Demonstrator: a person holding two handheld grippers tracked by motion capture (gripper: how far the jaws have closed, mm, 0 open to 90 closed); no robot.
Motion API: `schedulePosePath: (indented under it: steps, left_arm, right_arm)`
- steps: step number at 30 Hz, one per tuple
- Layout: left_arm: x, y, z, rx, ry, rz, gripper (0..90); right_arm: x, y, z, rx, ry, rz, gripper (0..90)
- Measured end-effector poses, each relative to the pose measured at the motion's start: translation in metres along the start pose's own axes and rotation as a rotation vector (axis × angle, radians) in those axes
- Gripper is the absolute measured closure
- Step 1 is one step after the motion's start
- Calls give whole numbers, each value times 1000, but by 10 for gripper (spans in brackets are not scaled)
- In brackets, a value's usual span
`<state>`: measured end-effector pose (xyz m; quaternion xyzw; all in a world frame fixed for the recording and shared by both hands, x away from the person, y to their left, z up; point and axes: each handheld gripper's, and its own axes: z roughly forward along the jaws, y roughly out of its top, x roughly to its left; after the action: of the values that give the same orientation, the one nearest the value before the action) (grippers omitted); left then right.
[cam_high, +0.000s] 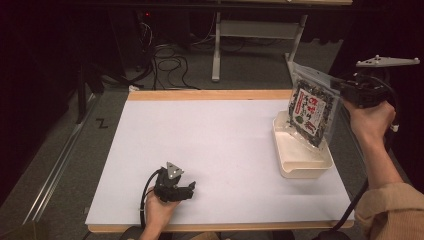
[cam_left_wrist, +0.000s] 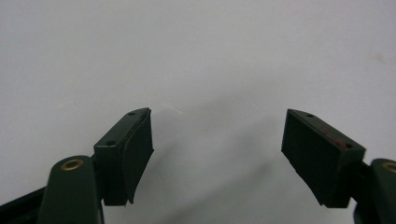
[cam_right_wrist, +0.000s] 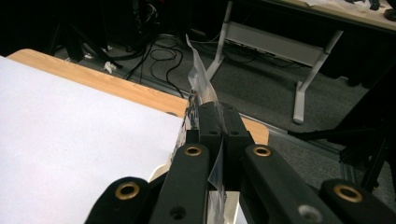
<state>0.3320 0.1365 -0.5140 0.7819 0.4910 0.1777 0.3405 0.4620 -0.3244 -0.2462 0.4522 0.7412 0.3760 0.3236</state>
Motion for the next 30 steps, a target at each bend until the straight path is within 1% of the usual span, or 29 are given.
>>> schedulePosePath:
  steps: [1,2,3,6,10,13,14,17,20,22,24,25,28,29,30]
  left_arm:
    - [0,0,0,2,1,3,255]
    - [0,0,0,3,-1,5,255]
    - [-1,0,0,4,-2,7,255]
    - [-1,0,0,2,2,9,255]
    - [0,0,-1,1,0,5,255]
    - [-1,0,-1,0,2,8,255]
    - [-1,0,-1,-1,4,8,255]
    - [-1,0,-1,-3,3,4,255]
    - [-2,0,0,5,3,8,255]
    - [-2,0,0,7,2,11,255]
    - [-3,0,0,7,3,12,255]
    - [-3,0,0,7,3,10,255]
    - [-2,0,0,7,4,3,255]
    - [-1,0,0,5,5,0,255]
    - [-1,0,0,5,5,0,255]
  right_arm:
    - [1,0,2,4,-2,2,900]
    - [2,-3,6,-7,5,7,900]
    - [2,-4,8,-17,8,4,900]
    - [3,-8,12,-21,19,-1,900]
    - [4,-21,21,9,38,-5,900]
    - [1,-32,25,15,51,-2,900]
    - [0,-37,25,12,59,7,900]
    - [-4,-49,22,-5,79,28,900]
    - [-11,-59,16,-8,83,44,900]
    - [-18,-69,12,1,75,52,898]
    - [-23,-76,11,10,71,74,897]
    - [-23,-76,11,10,71,74,897]
    - [-30,-85,11,14,57,90,894]
    - [-34,-90,12,18,46,104,892]
    - [-34,-90,12,18,46,104,892]
